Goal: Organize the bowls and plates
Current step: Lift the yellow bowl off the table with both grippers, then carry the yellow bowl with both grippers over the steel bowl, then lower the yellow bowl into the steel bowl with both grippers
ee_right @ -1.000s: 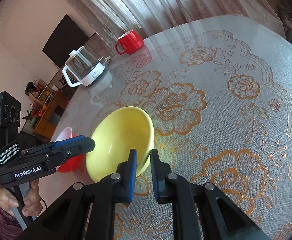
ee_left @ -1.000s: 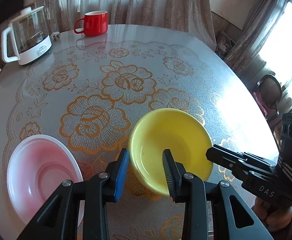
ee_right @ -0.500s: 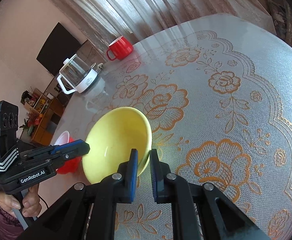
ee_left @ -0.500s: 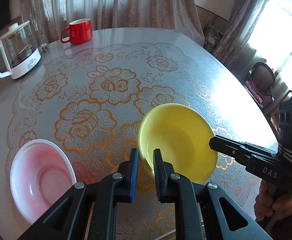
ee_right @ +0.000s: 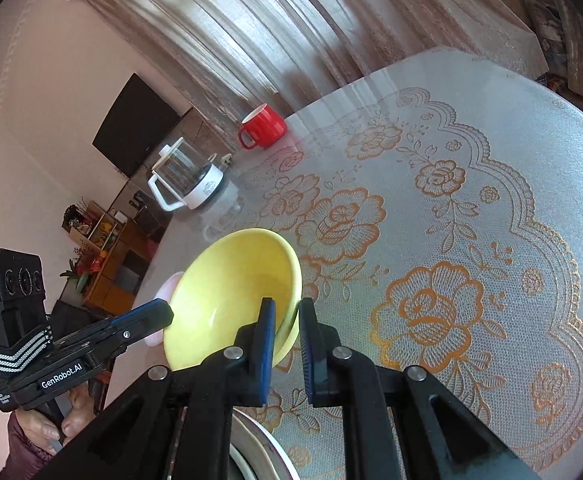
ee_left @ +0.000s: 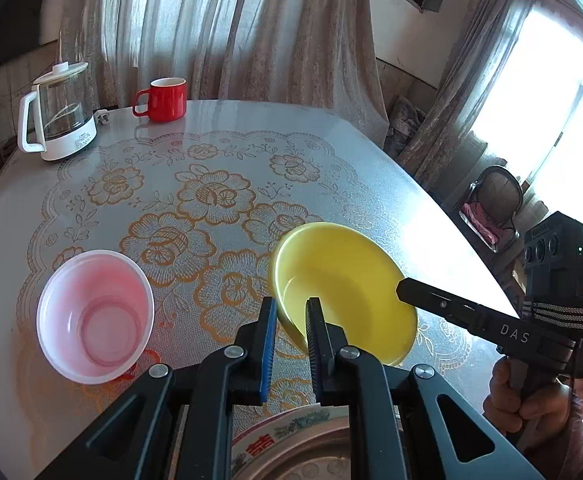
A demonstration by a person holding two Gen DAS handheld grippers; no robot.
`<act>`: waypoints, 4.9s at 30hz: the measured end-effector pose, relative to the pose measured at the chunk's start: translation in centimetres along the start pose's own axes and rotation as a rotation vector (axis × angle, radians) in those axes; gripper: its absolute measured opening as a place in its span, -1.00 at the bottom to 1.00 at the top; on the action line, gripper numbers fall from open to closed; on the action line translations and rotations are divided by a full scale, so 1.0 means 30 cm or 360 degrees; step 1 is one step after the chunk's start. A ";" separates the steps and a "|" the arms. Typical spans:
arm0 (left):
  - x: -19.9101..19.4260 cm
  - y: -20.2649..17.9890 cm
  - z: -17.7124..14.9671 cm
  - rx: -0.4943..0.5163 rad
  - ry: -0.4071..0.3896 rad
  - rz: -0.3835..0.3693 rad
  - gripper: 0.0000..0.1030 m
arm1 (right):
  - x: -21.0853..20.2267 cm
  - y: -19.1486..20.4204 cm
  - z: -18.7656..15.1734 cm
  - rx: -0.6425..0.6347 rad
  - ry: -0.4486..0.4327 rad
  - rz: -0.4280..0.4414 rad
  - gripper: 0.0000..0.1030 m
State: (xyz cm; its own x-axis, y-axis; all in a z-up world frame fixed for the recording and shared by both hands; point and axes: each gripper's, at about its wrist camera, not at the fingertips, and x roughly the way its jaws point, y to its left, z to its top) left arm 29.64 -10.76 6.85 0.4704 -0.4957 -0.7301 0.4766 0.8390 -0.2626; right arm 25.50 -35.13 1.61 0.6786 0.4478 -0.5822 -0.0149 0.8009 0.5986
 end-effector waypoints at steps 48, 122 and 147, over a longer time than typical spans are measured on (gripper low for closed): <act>0.276 0.033 -0.001 -0.0224 0.0499 -0.0075 -0.17 | 0.031 -0.102 -0.110 0.0236 0.0065 -0.0208 -0.65; -0.330 0.028 -0.552 -0.0199 -0.0009 -0.0041 -0.66 | -0.214 0.306 -0.501 -0.0258 0.0084 -0.0168 -0.82; -0.322 -0.005 -0.569 -0.0119 -0.0082 0.0069 -0.51 | -0.220 0.283 -0.503 -0.0288 0.0076 -0.0282 -0.80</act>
State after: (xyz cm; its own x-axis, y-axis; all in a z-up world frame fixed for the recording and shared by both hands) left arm 12.33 -2.26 3.17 0.5276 -0.4679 -0.7090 0.3993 0.8733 -0.2791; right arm 9.81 -25.28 2.22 0.6468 0.3088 -0.6973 -0.0330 0.9249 0.3789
